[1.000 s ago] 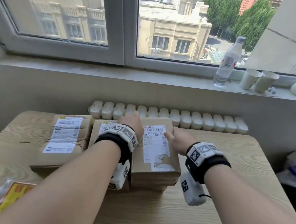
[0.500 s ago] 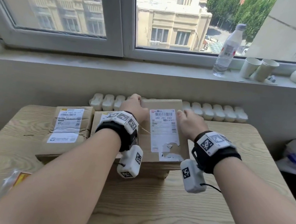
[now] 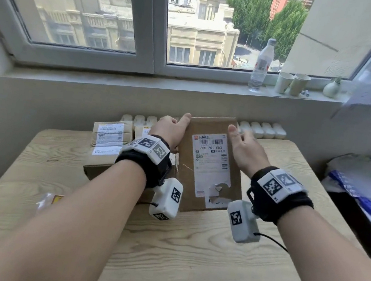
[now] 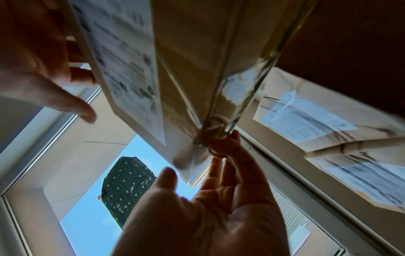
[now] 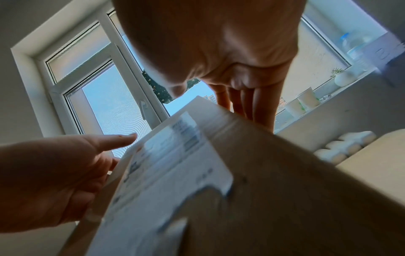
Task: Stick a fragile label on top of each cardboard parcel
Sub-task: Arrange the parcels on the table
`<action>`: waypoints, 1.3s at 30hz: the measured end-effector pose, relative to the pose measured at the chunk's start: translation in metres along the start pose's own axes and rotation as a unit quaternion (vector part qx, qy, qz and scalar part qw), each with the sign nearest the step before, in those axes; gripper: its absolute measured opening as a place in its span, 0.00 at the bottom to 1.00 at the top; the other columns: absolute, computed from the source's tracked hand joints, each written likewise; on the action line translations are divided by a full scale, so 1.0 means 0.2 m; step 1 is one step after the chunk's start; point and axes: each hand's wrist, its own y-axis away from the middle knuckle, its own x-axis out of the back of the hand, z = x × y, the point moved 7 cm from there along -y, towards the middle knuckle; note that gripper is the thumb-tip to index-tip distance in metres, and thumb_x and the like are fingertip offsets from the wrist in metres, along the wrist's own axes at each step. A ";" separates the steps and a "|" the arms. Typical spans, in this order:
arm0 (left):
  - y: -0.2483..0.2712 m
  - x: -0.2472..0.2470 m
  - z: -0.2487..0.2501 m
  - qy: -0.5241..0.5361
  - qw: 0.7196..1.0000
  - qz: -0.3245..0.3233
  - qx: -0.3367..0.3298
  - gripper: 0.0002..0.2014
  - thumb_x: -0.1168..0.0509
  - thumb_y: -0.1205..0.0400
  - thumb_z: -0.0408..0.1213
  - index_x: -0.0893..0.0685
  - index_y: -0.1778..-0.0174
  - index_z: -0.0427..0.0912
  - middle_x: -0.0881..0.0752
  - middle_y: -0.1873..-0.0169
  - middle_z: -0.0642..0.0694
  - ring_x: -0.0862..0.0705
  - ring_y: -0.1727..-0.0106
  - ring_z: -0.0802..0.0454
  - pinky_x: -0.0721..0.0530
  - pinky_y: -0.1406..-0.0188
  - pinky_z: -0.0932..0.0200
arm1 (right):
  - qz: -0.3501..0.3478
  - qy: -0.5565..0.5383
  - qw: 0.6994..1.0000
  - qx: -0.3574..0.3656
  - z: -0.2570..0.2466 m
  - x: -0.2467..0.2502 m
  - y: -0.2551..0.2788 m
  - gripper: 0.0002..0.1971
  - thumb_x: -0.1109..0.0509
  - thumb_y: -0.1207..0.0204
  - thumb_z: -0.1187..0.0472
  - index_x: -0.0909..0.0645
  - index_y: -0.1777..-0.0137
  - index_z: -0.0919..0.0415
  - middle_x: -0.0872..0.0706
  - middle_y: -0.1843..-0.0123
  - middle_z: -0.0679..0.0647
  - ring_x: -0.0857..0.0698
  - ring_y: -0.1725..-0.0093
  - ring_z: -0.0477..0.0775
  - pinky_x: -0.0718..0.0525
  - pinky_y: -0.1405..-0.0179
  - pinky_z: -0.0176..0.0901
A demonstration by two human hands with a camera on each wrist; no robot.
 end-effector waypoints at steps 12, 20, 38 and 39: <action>0.38 0.08 -0.34 -0.035 0.998 -0.028 0.035 0.15 0.32 0.27 0.48 0.10 0.59 0.40 0.08 0.62 0.40 0.09 0.55 0.42 0.12 0.47 0.47 | -0.040 -0.148 0.980 -0.126 0.21 -0.29 0.30 0.42 0.49 0.46 0.30 0.25 0.41 0.61 0.15 0.44 0.60 0.17 0.40 0.65 0.21 0.36 0.68; 0.36 -0.02 -0.50 -0.003 0.994 -0.048 0.098 0.10 0.22 0.31 0.37 0.17 0.61 0.44 0.11 0.62 0.42 0.09 0.62 0.46 0.08 0.57 0.47 | -0.095 -0.143 0.972 -0.158 0.34 -0.46 0.29 0.15 0.42 0.37 0.47 0.30 0.55 0.56 0.24 0.63 0.52 0.21 0.62 0.58 0.18 0.53 0.57; 0.36 -0.11 -0.64 0.011 0.978 -0.141 0.150 0.23 0.20 0.31 0.37 0.20 0.43 0.44 0.11 0.52 0.45 0.11 0.64 0.54 0.13 0.58 0.53 | 0.013 -0.020 1.000 -0.018 0.19 -0.36 0.25 0.17 0.33 0.26 0.55 0.28 0.38 0.55 0.23 0.45 0.47 0.22 0.45 0.50 0.22 0.49 0.47; 0.36 -0.08 -0.66 0.014 0.980 -0.131 0.152 0.20 0.21 0.29 0.38 0.18 0.44 0.43 0.11 0.52 0.44 0.12 0.64 0.54 0.13 0.57 0.53 | 0.059 -0.011 0.997 0.039 0.10 -0.32 0.27 0.15 0.33 0.26 0.56 0.26 0.39 0.53 0.23 0.45 0.46 0.22 0.44 0.49 0.21 0.47 0.47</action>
